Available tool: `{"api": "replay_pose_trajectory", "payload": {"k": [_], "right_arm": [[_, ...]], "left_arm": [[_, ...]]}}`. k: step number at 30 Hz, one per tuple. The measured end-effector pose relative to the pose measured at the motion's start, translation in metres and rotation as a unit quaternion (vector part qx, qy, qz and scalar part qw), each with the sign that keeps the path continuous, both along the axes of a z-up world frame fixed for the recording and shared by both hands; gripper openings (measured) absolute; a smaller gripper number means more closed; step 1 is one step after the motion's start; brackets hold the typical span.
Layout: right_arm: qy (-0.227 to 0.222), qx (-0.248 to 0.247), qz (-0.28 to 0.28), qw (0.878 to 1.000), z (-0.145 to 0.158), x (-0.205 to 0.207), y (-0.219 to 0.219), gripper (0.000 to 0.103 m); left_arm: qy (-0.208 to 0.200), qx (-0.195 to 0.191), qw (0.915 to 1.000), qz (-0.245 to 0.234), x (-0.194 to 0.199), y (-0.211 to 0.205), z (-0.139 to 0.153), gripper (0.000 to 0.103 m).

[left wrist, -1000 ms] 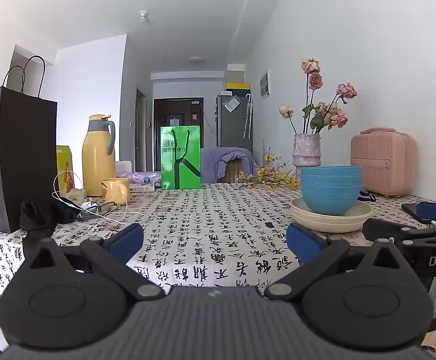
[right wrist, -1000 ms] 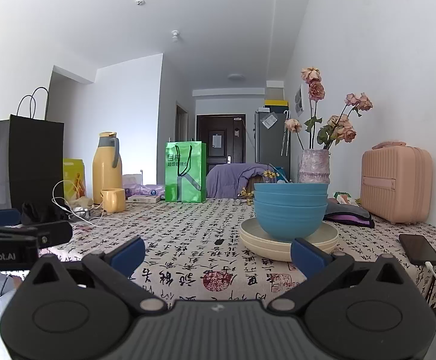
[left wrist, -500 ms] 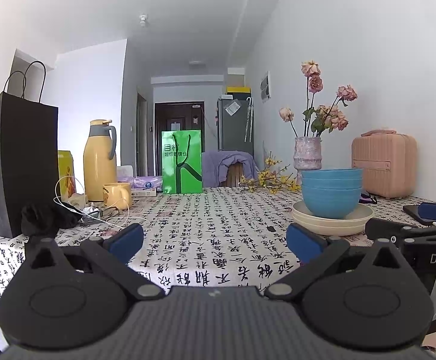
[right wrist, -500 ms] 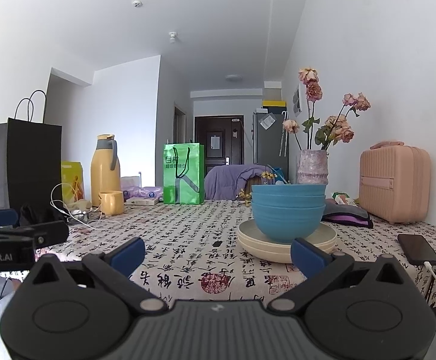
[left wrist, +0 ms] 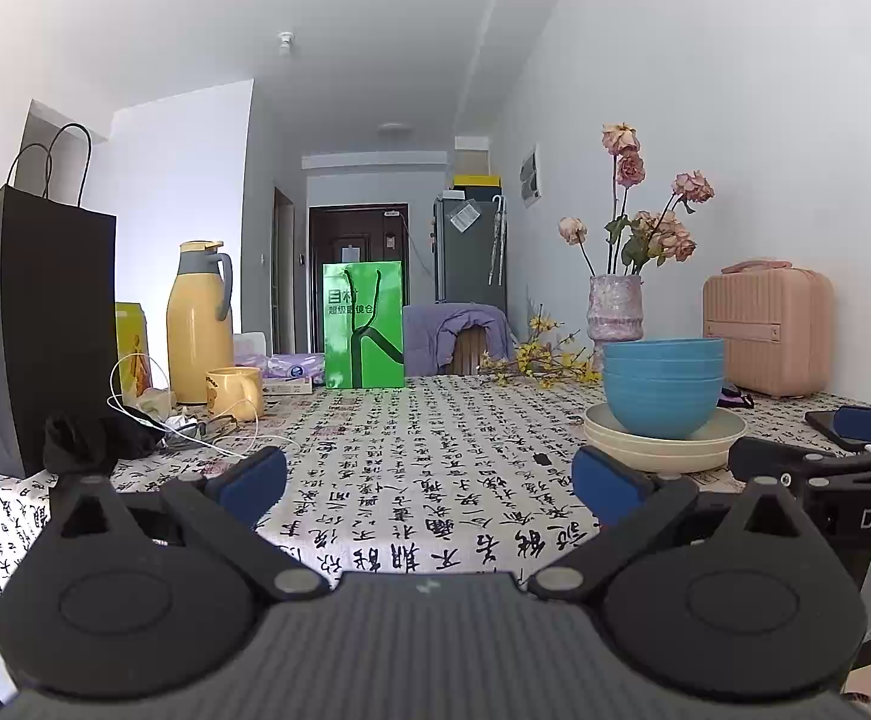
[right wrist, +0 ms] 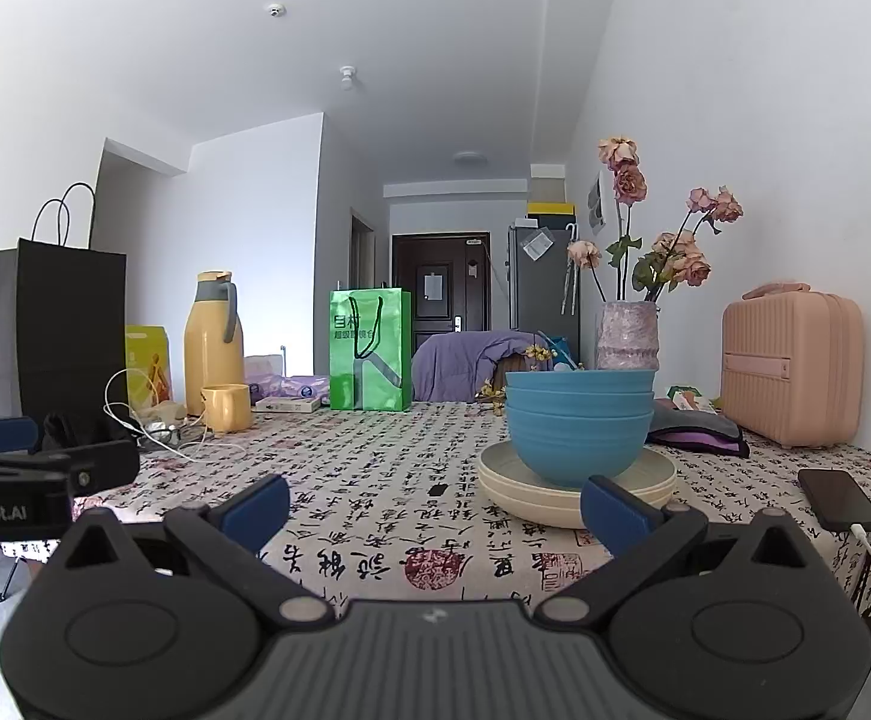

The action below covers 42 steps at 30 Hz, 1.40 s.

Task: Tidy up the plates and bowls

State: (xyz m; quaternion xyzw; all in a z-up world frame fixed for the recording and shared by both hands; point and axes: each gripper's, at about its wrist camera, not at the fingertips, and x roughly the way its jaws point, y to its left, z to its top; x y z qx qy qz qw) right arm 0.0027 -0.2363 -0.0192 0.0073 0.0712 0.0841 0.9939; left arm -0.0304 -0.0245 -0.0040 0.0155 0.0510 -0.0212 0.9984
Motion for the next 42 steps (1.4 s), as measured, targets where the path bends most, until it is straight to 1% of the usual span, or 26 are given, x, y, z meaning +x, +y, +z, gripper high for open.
{"api": "replay_pose_trajectory", "payload": {"k": [15,42], "right_arm": [[0.008,0.013,-0.005,1.000,-0.0013,0.0015,-0.0055,0.103],[0.008,0.015,-0.004,1.000,-0.0035,0.0022,-0.0061,0.103]], "left_arm": [[0.002,0.000,1.0000,-0.002,0.0010,0.0008,0.0000,0.103],[0.003,-0.002,1.0000,0.000,0.0008,0.0022,-0.0009,0.103]]}}
